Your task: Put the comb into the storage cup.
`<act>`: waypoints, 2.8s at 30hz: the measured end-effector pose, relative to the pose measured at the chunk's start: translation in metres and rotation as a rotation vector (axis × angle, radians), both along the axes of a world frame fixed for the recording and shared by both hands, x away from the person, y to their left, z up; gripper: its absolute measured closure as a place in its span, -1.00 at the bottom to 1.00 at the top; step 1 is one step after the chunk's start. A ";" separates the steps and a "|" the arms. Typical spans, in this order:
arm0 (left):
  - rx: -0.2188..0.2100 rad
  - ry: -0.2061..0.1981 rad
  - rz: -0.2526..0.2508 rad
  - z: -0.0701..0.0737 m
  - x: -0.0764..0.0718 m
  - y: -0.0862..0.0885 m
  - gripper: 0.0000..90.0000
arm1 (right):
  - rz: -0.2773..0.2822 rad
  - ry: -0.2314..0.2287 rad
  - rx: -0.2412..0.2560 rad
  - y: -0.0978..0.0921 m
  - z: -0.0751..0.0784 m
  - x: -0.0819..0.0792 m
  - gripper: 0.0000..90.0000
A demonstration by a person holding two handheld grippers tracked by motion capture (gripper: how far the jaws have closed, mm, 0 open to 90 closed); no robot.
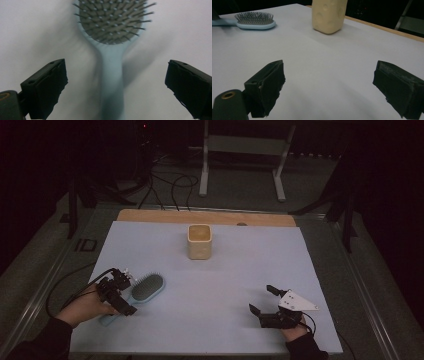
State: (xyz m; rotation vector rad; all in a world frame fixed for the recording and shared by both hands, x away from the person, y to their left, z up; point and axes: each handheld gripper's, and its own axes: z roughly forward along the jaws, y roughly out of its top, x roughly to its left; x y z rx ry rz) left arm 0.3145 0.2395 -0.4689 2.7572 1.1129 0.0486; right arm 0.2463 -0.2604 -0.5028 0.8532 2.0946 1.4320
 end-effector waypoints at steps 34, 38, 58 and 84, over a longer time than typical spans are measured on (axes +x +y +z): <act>0.062 0.061 -0.034 -0.016 0.012 -0.006 0.30 | 0.001 -0.001 0.003 0.000 0.000 0.000 -0.78; 0.072 0.073 -0.032 -0.017 0.014 -0.007 0.38 | 0.002 -0.002 0.003 0.000 0.000 0.000 -0.78; 0.044 0.035 -0.020 -0.016 0.008 -0.003 0.55 | 0.000 0.000 0.006 -0.001 0.001 0.000 -0.78; -0.172 -0.152 0.031 0.023 0.002 0.005 0.56 | 0.002 -0.001 0.004 -0.001 0.001 0.000 -0.78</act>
